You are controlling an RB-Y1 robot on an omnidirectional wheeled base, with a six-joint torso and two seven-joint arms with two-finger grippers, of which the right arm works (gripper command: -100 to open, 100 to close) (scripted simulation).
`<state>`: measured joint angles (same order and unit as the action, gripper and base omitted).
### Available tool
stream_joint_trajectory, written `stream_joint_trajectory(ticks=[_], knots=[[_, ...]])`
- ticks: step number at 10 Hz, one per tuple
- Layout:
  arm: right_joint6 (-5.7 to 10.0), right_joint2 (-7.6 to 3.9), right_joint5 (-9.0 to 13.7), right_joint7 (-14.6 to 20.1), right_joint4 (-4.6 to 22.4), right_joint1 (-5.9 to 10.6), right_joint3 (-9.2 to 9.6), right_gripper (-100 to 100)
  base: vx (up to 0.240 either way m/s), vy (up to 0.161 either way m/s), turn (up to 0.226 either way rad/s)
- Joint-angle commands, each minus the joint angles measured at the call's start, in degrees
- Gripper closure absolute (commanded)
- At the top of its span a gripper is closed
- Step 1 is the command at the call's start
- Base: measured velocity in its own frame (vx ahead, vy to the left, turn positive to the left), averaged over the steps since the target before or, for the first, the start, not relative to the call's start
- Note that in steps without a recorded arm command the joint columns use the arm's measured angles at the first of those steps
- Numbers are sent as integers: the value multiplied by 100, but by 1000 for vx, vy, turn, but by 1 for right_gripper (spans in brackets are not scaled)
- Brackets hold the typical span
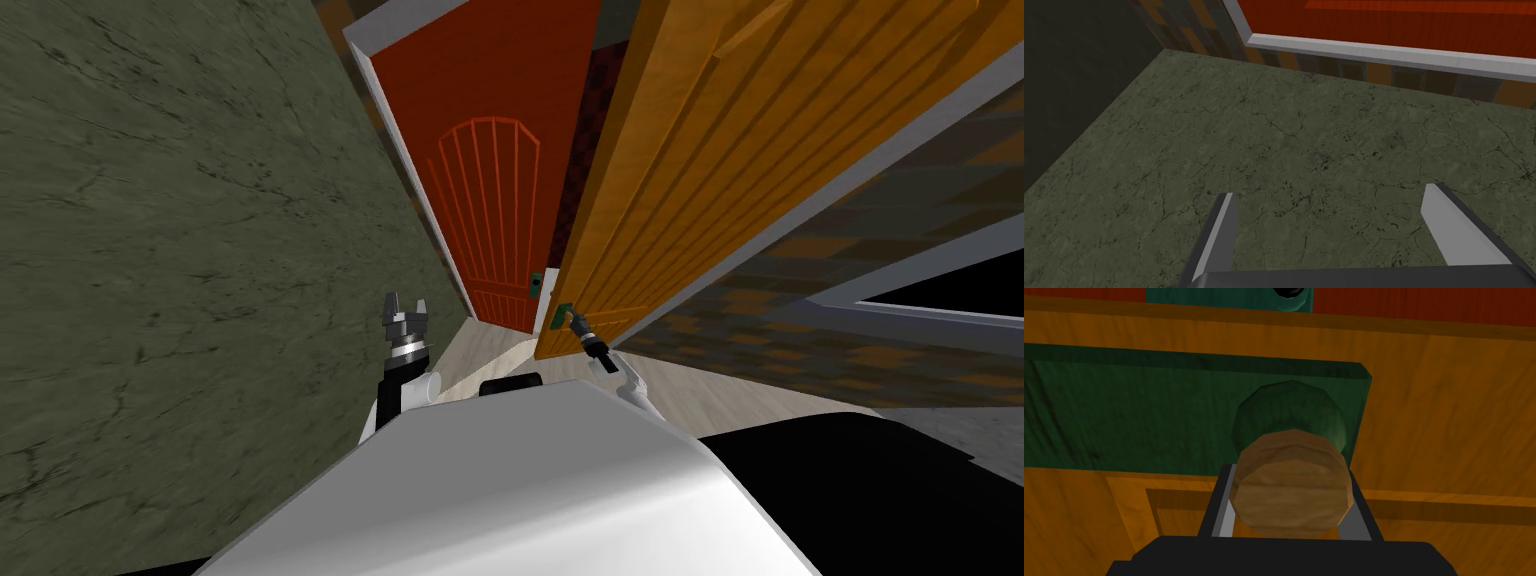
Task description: Pull the door open
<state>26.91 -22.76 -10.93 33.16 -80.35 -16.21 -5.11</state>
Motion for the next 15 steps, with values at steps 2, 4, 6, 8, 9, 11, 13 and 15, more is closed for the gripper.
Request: stream_joint_trajectory(ticks=[2, 4, 6, 8, 9, 11, 13, 15], knots=[[230, -105, -39, 130, 39, -139, 99, 100, -188, -88, 106], [421, -229, -64, 259, 17, -265, 146, 100, -181, -69, 112], [580, -332, -84, 366, -1, -370, 186, 100, -189, -79, 126], [533, -362, -83, 365, -23, -382, 150, 100, -120, -58, 50], [682, -437, -99, 436, 20, -446, 178, 100, -161, -54, 111], [850, -523, -114, 511, 57, -503, 201, 100, -216, -95, 169], [1040, -620, -130, 595, 98, -566, 228, 100, -209, -101, 132], [1220, -712, -146, 675, 137, -626, 253, 100, -220, -110, 131]])
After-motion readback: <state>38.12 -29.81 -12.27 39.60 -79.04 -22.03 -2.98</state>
